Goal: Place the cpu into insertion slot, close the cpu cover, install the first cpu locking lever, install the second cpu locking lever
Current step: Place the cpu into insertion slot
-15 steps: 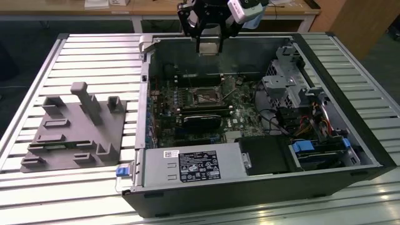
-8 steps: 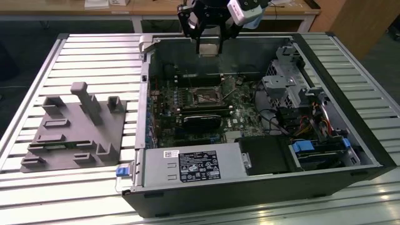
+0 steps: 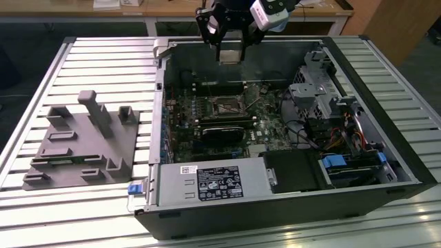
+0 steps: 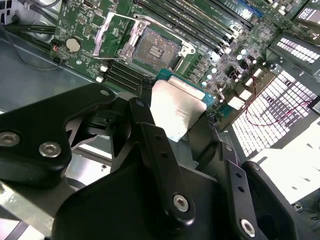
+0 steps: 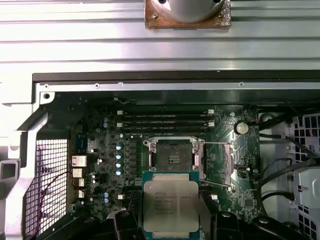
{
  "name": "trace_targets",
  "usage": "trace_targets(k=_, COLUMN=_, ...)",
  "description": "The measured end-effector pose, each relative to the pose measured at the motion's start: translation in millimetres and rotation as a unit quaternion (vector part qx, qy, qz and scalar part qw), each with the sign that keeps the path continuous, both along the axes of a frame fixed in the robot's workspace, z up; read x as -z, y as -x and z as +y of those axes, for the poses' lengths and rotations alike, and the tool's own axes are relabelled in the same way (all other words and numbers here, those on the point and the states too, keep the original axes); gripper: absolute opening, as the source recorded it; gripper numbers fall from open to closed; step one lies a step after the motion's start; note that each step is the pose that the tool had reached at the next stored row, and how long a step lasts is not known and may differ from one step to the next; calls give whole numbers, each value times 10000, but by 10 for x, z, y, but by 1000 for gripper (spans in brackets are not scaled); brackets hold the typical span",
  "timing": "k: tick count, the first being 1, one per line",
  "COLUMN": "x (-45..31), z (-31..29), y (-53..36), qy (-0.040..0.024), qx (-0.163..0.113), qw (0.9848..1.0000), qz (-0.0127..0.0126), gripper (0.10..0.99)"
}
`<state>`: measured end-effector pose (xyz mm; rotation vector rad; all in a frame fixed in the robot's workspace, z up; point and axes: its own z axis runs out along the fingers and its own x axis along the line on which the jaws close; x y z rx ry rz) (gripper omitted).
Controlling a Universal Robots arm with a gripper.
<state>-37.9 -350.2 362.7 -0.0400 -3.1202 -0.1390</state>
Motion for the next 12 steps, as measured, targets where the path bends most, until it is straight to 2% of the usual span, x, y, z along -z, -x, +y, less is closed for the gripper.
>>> trace_targets(k=12, x=58, z=0, y=0, qy=2, qx=0, qw=10000, qz=-3, gripper=537)
